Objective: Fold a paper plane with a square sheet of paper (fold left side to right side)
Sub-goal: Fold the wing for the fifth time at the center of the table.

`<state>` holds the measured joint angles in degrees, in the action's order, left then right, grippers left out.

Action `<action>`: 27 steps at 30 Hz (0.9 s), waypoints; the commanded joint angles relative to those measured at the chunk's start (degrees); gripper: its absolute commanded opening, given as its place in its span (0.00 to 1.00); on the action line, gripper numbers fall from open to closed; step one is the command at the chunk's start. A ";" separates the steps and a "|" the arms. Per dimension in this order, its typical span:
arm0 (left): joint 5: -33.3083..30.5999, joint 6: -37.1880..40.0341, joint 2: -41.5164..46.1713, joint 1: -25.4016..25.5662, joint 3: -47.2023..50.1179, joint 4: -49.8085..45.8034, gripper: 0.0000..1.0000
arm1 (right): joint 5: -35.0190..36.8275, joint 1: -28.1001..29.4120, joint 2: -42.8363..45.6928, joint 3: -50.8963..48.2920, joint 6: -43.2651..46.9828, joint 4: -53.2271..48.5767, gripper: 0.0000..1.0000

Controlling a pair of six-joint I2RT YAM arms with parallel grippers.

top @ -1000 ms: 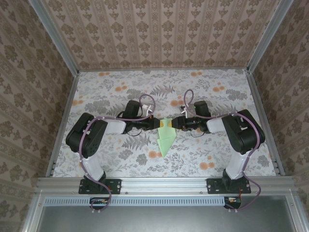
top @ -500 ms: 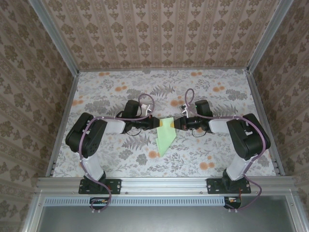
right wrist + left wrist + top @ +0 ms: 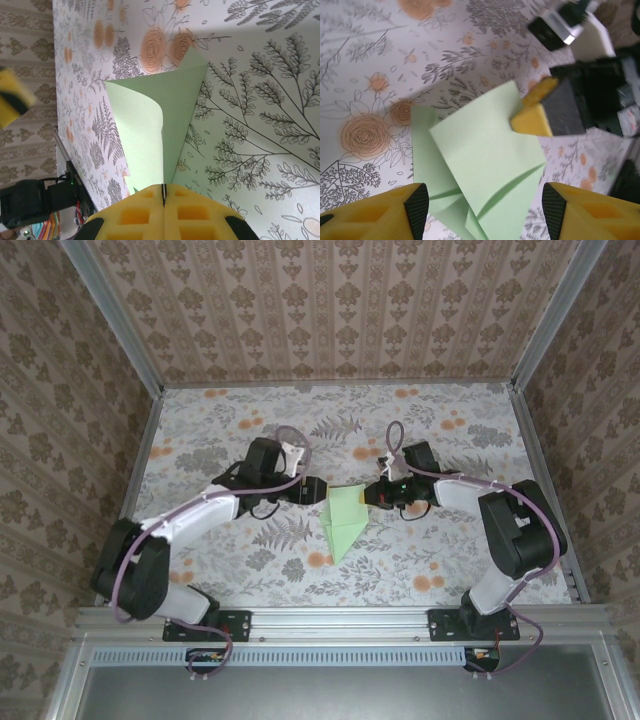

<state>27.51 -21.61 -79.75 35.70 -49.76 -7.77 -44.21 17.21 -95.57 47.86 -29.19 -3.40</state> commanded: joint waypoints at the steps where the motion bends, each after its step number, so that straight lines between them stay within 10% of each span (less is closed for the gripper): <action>1: -10.63 7.50 3.87 6.33 -1.61 -12.61 0.65 | 3.35 0.92 0.95 4.27 -3.20 -8.66 0.00; 12: -23.36 3.42 -2.32 25.53 -3.77 -14.18 0.71 | 5.93 3.42 -3.61 13.44 -6.65 -16.95 0.00; 27: -41.14 -0.89 -16.95 31.09 -14.06 -23.14 0.72 | 6.79 4.76 -5.72 14.36 -8.82 -16.65 0.00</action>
<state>-7.90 -20.49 -95.37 66.06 -61.93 -27.20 -38.06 21.65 -100.14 60.82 -36.75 -18.41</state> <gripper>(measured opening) 0.723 0.051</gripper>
